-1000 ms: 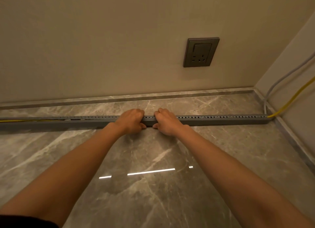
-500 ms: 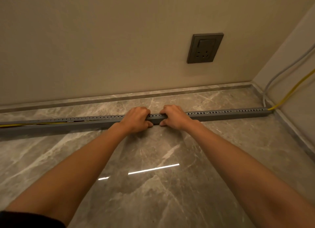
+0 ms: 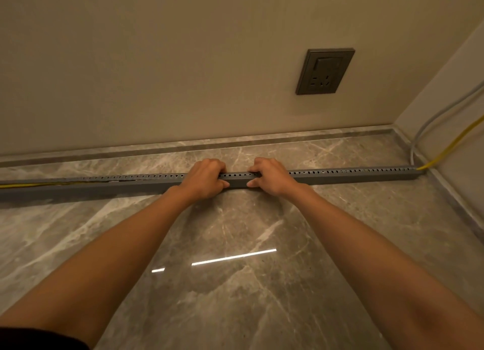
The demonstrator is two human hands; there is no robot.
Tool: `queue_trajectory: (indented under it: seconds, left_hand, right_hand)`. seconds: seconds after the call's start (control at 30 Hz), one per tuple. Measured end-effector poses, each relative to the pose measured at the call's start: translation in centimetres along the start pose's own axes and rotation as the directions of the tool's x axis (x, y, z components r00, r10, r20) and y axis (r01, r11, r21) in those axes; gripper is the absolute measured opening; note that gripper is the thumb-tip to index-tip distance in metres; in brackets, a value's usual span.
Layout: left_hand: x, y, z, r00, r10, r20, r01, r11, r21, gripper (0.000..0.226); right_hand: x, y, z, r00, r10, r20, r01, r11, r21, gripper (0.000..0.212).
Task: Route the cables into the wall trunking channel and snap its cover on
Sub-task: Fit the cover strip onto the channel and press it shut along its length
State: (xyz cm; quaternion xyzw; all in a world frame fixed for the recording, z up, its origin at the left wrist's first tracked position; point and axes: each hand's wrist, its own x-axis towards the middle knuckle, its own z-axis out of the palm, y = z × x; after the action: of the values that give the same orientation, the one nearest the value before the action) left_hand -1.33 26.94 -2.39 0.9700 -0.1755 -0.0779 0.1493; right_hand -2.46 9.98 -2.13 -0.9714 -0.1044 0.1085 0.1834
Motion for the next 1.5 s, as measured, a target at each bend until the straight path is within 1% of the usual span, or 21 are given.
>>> queue_trajectory:
  seconds: [0.13,0.23,0.33,0.47,0.57,0.63,0.8,0.9,1.03,1.13,1.23,1.3,1.37,1.5]
  left_hand:
    - [-0.1,-0.3,0.1,1.0,0.0,-0.009,0.0,1.0,-0.028,0.027]
    - [-0.4,-0.8,-0.3,1.0,0.006,0.022,-0.004,0.997,-0.083,0.028]
    - [-1.1,-2.1,-1.3,0.998,-0.016,0.053,0.022,0.994,-0.111,0.03]
    - [-1.8,-4.9,-2.9,0.991,-0.08,0.108,0.088,0.993,-0.073,0.034]
    - [-1.9,-5.9,-3.2,0.986,-0.085,0.142,0.088,0.996,-0.019,0.033]
    - [-2.0,-5.9,-3.0,0.99,-0.068,0.127,0.066,0.998,0.024,0.031]
    - [-2.3,-5.7,-2.4,1.0,-0.014,0.028,0.012,0.998,0.058,0.026]
    - [-2.3,-5.9,-2.3,1.0,0.003,0.019,-0.004,0.998,0.062,0.026]
    - [-2.3,-6.7,-2.7,0.997,0.025,0.079,-0.025,1.0,-0.006,0.031]
    - [-2.6,-7.8,-3.0,0.988,0.013,0.154,-0.021,0.999,0.047,0.034]
    - [-2.9,-8.7,-3.6,0.983,-0.033,0.182,0.025,0.999,0.044,0.037]
    - [-3.0,-8.8,-3.8,0.98,-0.033,0.198,0.02,0.998,0.065,0.037]
    - [-3.3,-8.6,-3.5,0.985,-0.01,0.174,-0.008,0.994,0.106,0.034]
    - [-3.8,-8.3,-2.7,0.996,0.029,0.085,-0.041,0.99,0.135,0.031]
  right_hand:
    - [0.2,-0.1,-0.5,0.999,0.006,0.033,-0.005,0.999,-0.044,0.033]
    - [0.2,-1.1,-0.1,1.0,0.004,0.026,-0.002,0.997,-0.078,0.034]
    - [0.5,-2.9,1.1,1.0,-0.027,0.017,0.028,0.998,-0.049,0.034]
    - [1.3,-5.2,1.9,0.998,-0.052,0.042,0.053,0.999,-0.013,0.03]
    - [1.7,-6.1,2.2,0.998,-0.05,0.031,0.051,0.999,-0.019,0.027]
    - [1.9,-6.3,2.4,0.999,-0.047,0.005,0.047,0.998,-0.03,0.026]
    - [1.8,-6.5,2.3,0.998,-0.059,-0.013,0.058,0.996,-0.071,0.024]
    - [1.7,-6.6,2.2,0.999,-0.05,-0.016,0.048,0.995,-0.087,0.024]
    - [1.9,-7.1,2.2,1.0,-0.022,0.02,0.024,0.992,-0.12,0.032]
    - [2.1,-8.0,3.0,0.999,-0.017,0.037,0.022,0.989,-0.143,0.04]
    - [2.5,-8.9,3.5,0.999,-0.013,0.029,0.015,0.996,-0.088,0.042]
    - [2.8,-9.4,3.6,0.999,-0.009,0.042,0.011,0.999,-0.037,0.041]
    - [3.0,-9.8,3.6,0.999,-0.014,0.047,0.015,0.999,-0.033,0.038]
    - [3.0,-10.0,3.9,0.997,-0.077,0.03,0.08,0.987,-0.138,0.034]
